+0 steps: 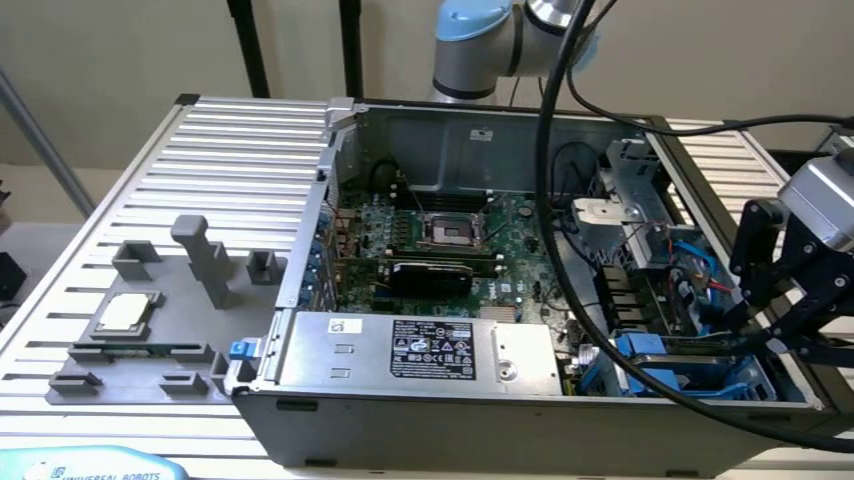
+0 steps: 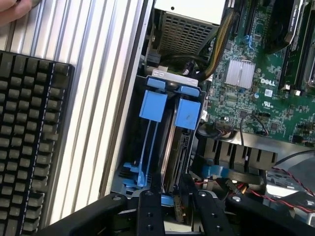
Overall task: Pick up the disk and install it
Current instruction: 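Insert the first disk wire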
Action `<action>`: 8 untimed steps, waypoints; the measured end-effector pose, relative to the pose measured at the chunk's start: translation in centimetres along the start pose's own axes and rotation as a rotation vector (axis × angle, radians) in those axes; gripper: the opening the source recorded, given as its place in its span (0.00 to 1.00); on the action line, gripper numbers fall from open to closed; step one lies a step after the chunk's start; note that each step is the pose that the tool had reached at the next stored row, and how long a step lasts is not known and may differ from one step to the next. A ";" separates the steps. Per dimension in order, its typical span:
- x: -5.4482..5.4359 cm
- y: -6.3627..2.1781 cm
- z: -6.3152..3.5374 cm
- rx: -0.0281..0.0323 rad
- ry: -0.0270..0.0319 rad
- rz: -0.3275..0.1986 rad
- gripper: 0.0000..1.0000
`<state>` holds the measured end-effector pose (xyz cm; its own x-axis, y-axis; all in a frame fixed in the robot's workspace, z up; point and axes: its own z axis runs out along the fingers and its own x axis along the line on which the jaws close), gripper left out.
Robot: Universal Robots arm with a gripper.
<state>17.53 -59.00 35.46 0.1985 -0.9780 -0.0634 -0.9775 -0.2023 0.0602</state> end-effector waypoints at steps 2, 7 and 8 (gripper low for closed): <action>0.0 -0.12 -0.01 -0.0008 -0.0007 -0.018 0.31; 0.0 -0.18 0.02 -0.0033 -0.0002 -0.064 0.31; 0.0 -0.19 0.05 -0.0036 -0.0001 -0.070 0.31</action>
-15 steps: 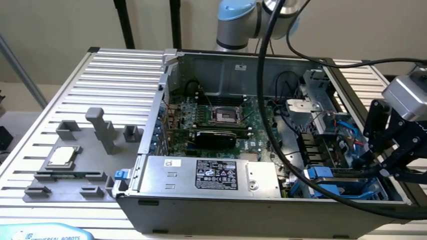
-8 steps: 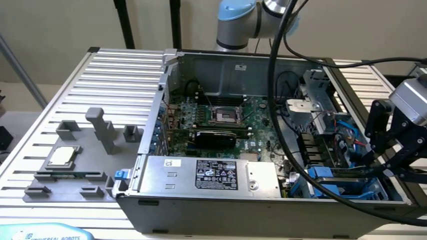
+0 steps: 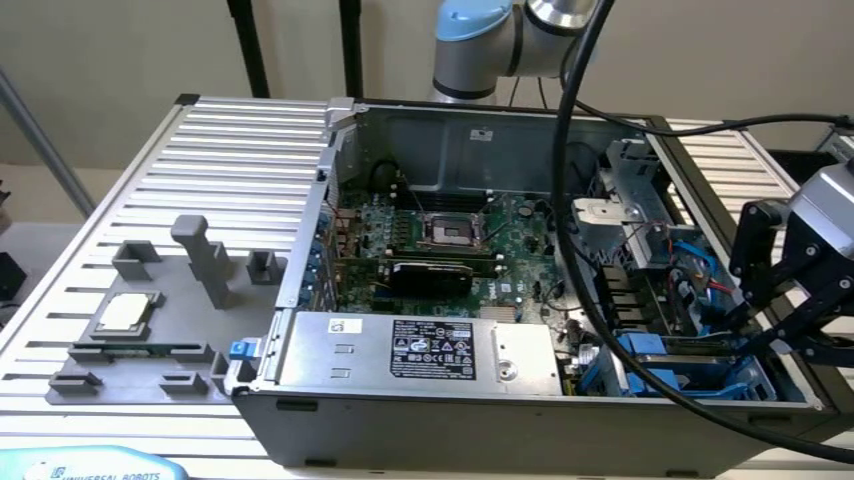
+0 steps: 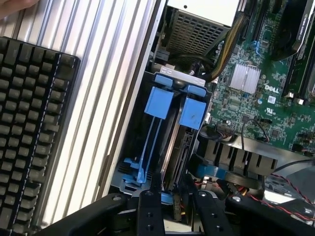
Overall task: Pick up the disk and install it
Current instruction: 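Insert the first disk wire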
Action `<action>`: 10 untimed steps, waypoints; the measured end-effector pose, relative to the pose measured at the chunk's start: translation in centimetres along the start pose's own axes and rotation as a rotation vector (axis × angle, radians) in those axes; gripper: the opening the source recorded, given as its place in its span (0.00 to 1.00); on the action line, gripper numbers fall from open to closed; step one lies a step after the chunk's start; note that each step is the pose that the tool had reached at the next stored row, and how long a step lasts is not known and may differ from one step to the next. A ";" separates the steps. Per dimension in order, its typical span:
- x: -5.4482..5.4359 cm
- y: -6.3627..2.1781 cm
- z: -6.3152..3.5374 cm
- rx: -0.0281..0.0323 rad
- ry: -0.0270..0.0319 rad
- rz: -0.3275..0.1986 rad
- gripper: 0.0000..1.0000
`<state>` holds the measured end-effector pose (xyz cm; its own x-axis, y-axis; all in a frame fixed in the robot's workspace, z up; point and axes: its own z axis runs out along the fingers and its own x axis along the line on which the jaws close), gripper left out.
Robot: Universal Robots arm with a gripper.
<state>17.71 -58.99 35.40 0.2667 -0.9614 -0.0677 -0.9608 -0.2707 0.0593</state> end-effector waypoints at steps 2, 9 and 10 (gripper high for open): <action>-0.1 -0.02 0.03 -0.0006 0.0006 -0.009 0.31; -0.2 -0.13 0.40 -0.0013 0.0003 -0.024 0.31; -0.2 -0.15 0.46 -0.0012 -0.0003 -0.026 0.31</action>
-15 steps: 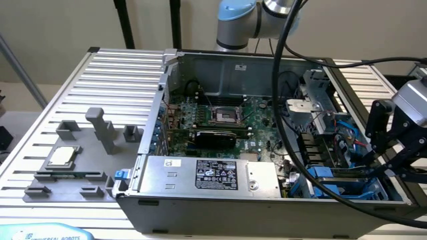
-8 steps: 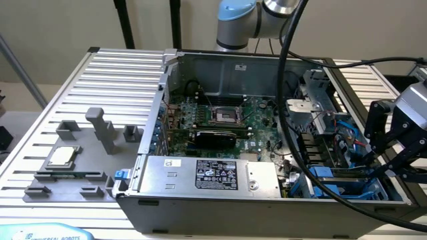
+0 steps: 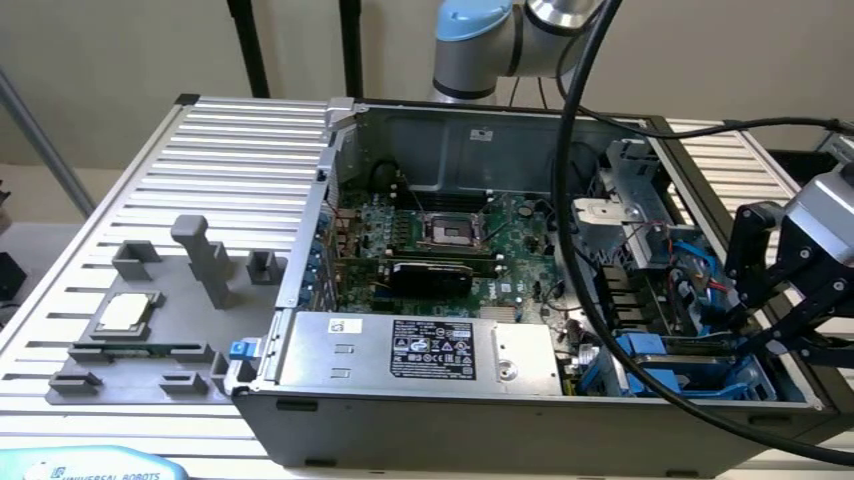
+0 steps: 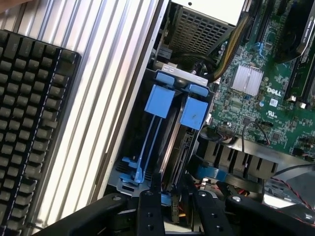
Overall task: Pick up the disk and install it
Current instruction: 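Insert the first disk wire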
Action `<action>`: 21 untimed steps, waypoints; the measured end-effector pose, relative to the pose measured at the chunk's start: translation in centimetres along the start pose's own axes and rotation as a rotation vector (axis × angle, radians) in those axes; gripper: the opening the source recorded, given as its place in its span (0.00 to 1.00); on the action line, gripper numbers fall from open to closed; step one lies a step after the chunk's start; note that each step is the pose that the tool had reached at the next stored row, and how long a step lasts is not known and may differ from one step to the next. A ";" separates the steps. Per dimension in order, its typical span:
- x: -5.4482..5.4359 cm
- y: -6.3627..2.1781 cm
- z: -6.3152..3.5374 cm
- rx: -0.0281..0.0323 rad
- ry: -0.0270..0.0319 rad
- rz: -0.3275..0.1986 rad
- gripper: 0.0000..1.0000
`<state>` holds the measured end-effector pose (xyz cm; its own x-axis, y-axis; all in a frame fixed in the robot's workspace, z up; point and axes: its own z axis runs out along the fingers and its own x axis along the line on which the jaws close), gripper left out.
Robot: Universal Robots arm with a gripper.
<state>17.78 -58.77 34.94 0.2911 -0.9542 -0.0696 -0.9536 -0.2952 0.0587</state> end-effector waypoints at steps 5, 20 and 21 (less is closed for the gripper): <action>-0.1 -0.13 0.14 0.0007 -0.0036 -0.006 0.31; -0.4 -0.38 0.09 0.0010 -0.0044 -0.008 0.31; -0.4 -0.39 0.08 0.0009 -0.0043 -0.008 0.31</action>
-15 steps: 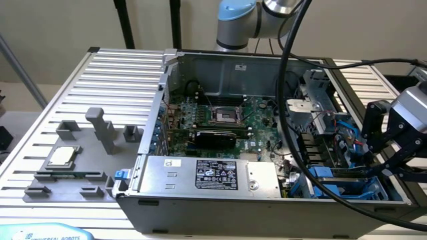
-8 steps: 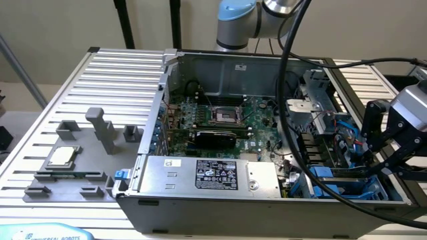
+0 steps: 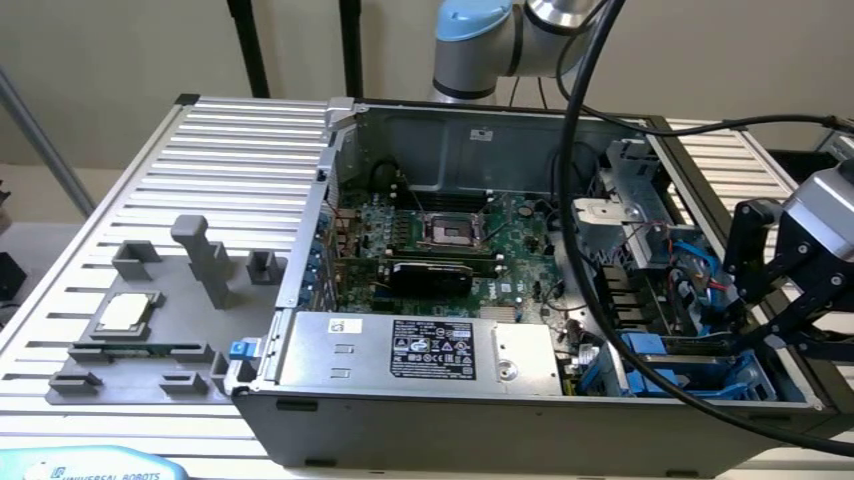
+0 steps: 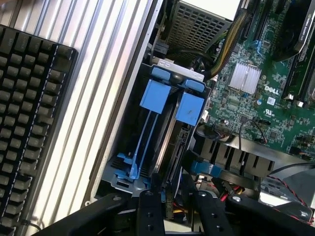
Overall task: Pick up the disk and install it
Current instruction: 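Insert the first disk wire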
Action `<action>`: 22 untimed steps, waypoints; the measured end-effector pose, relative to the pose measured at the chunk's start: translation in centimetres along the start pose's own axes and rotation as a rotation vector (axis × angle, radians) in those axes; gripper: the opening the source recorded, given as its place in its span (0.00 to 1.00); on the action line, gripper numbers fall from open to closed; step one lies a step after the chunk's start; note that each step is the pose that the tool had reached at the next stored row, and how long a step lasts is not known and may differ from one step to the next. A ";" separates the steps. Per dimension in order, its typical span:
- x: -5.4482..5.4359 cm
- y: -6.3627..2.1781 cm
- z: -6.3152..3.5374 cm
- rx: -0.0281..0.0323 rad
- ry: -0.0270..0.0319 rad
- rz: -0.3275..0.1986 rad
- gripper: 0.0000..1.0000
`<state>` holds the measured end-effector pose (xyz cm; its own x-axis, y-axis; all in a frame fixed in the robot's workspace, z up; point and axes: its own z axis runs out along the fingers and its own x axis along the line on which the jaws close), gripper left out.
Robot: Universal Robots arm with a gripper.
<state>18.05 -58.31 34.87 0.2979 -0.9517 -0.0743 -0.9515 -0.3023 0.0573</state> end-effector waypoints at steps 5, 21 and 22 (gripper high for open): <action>0.0 -0.03 0.01 -0.0003 -0.0002 0.000 0.22; -0.7 1.37 -0.49 -0.0344 -0.0113 0.005 0.16; -0.7 1.39 -0.49 -0.0404 -0.0134 0.009 0.16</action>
<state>16.56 -58.11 35.48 0.2882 -0.9536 -0.0869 -0.9501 -0.2961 0.0981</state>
